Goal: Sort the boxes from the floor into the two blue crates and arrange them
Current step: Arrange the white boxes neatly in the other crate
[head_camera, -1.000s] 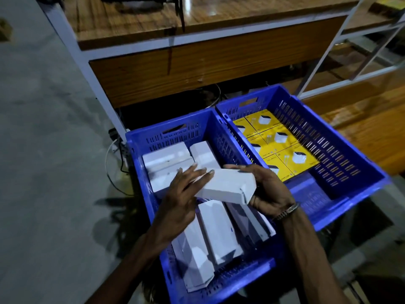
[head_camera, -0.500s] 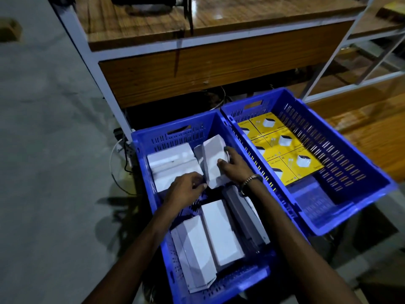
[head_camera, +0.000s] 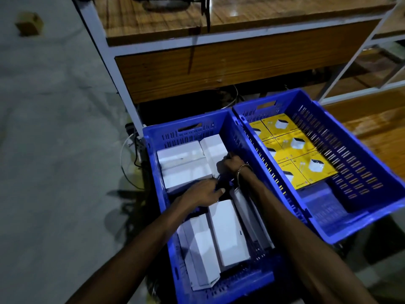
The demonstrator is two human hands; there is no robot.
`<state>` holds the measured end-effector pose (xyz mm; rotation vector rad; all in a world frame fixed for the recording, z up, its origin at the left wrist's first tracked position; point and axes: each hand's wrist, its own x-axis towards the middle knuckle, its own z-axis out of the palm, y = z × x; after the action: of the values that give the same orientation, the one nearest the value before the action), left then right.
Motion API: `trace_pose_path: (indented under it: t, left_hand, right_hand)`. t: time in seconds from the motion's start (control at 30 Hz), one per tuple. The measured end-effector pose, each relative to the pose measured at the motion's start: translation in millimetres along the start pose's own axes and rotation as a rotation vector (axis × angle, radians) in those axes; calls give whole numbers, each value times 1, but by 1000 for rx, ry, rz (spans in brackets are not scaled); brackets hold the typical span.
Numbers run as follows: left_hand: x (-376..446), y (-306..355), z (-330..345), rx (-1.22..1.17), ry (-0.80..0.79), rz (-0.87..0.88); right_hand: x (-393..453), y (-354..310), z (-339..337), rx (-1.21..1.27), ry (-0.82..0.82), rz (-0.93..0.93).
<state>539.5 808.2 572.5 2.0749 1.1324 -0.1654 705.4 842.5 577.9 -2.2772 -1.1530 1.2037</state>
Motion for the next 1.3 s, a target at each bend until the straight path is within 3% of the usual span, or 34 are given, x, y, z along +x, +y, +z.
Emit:
trace_pose_path:
  t: [0.3,0.43,0.6,0.67,0.73,0.83,0.93,1.13,1.3]
  left_hand:
    - [9,1,3,11,-42,-62]
    - [8,-8,2,-28,3,-96]
    - [-8,5,10,-326,168,85]
    - [-11,15,17,-441,89,149]
    - [-12,24,21,-331,-6,253]
    - [-5,27,30,-33,-2,361]
    - [-1,30,32,12,73,348]
    - [-4,35,36,-67,167,324]
    - [-14,43,28,-273,250,340]
  right_hand:
    - [-3,-8,-7,19,-73,6]
    - [-13,-5,-18,92,-70,-88]
    - [-75,11,-51,245,-13,-307]
    - [-102,28,-60,350,2,-359]
    - [-125,50,-60,392,37,-360]
    - [-159,86,-51,178,181,-359]
    - [-180,109,-38,-26,290,-308]
    - [-187,126,-14,-395,129,-176]
    - [-194,115,-13,-404,293,-200]
